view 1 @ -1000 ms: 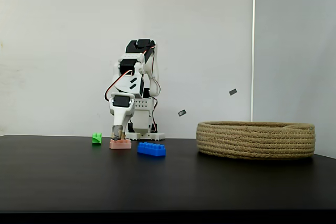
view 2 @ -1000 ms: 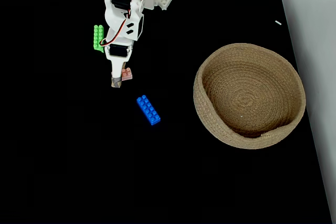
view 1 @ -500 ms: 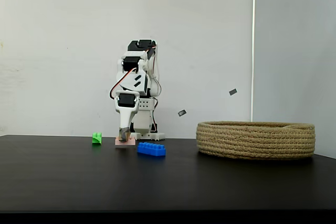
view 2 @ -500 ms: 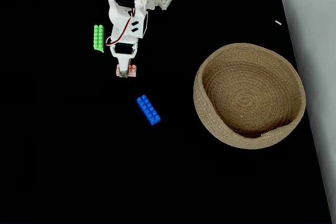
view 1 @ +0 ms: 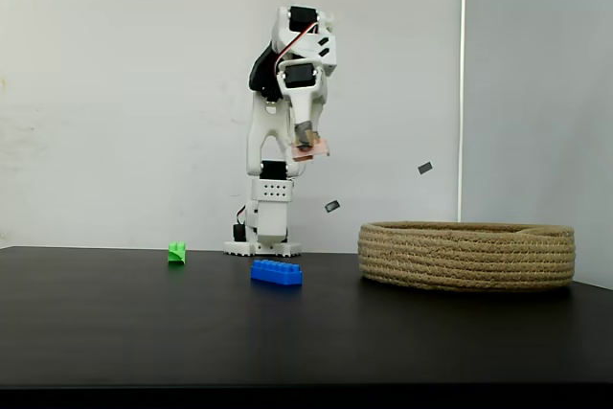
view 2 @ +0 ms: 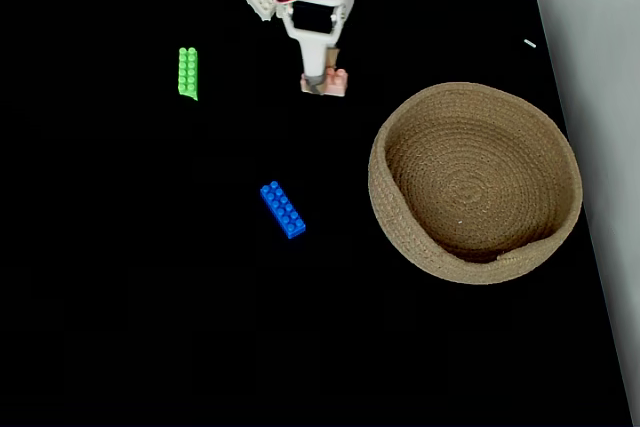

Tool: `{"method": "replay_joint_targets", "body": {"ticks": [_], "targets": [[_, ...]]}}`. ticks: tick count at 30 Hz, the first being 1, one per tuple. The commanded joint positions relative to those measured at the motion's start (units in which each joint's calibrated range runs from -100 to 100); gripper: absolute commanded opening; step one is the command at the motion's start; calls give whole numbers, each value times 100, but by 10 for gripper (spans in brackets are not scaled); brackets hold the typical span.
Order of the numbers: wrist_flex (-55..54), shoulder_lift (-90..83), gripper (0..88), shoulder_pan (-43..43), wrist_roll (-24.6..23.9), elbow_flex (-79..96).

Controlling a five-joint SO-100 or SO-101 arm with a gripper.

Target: Place the lego blocks in the tray

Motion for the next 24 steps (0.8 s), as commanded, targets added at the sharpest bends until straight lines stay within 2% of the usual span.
{"method": "replay_joint_targets", "body": {"ticks": [1,5,11,18,24], "targets": [[-1092,-332,1,-509,-586,38],[-2200,-427,1,-1070,-830,603],[-3108,-427,8,-1886,-1001,1351],[-3916,-272,186,-2067,-1099,1880],[-3641,-384,285,-2018,-1158,1862]]}}
